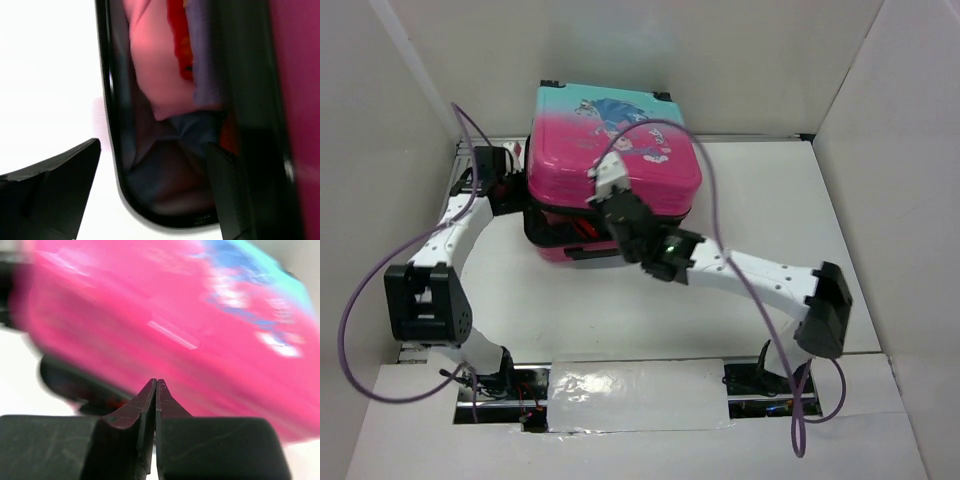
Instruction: Pack the luggage
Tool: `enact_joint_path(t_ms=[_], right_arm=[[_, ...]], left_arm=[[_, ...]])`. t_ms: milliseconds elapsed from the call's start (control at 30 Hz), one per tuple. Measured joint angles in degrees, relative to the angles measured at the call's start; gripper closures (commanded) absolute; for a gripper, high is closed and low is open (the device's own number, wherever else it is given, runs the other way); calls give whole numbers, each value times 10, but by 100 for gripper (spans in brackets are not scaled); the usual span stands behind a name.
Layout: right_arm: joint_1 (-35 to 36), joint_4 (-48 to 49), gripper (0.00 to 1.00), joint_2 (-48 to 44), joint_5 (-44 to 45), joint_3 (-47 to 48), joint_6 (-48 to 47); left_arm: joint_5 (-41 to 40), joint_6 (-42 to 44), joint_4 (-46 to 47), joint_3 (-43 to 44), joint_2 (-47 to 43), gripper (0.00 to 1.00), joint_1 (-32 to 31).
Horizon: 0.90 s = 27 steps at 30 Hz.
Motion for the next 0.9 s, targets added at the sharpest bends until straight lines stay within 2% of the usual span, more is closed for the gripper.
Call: enact_joint_path(t_ms=[100,167,300,400,500,667,800,900], right_arm=[[-83,-3,85,-75,-68,-40,32],[-130,-3,85,-118,-95,-47,48],[-184,-3,83,-162,-140,-43,71],[-224,-12,82,-162,-162,-42,91],[-294,-30,80,-149,-201,-42,125],[-409,-49,78,-114,-275,-43,182],[-424,-47,74,-98,-339,-66,197],[-409,-41,61,-98,-381,-104,194]], left_arm=[[3,13,-7,12,-63,1,-2],[12,17,-9,17,-87,1,-4],[2,-4,-23,9,-125,1,15],[-23,-22,-42,-9,-142,1,39],[-50,-44,-63,-26,-155,1,68],[-75,-23,-87,-28,-169,1,109],[-96,4,-97,-28,-171,1,118],[-138,26,-130,-9,-160,1,118]])
